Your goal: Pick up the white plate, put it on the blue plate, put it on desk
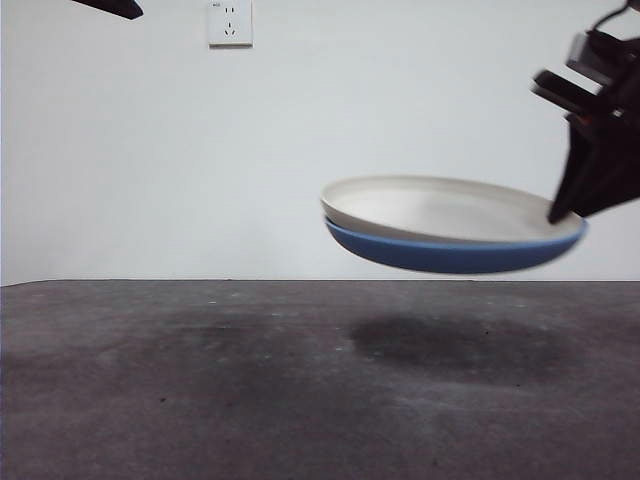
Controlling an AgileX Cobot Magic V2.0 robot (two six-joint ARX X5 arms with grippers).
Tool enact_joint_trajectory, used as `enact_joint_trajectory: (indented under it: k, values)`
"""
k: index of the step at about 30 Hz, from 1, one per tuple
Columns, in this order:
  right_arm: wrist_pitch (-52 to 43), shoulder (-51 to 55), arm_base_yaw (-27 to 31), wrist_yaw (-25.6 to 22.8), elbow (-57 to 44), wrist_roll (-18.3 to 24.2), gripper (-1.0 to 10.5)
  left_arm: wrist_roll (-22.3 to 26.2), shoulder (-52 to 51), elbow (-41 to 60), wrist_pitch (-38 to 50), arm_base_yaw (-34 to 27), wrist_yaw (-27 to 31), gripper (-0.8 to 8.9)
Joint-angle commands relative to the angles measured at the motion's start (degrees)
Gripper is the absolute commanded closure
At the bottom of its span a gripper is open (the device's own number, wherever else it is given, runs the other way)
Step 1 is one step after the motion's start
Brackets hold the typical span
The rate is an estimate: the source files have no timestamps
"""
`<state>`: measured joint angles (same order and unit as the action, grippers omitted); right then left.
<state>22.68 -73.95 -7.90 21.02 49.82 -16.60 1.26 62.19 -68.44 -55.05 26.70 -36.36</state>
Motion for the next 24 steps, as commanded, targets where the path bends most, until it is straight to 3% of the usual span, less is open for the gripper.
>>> enact_joint_trajectory:
  k: [1, 12, 24]
  values:
    - [-1.5, -0.6, -2.8, -0.2, 2.4, -2.5, 9.3, 1.1, 0.3, -0.5, 0.6, 0.3, -0.3, 4.11]
    - [-4.3, -9.3, -11.6, -3.8, 8.3, -5.5, 9.3, 1.1, 0.3, -0.5, 0.7, 0.3, -0.3, 4.11]
    - [-7.3, -24.1, -14.8, -4.6, 14.4, -6.8, 9.3, 1.1, 0.3, -0.5, 0.6, 0.3, -0.3, 4.11]
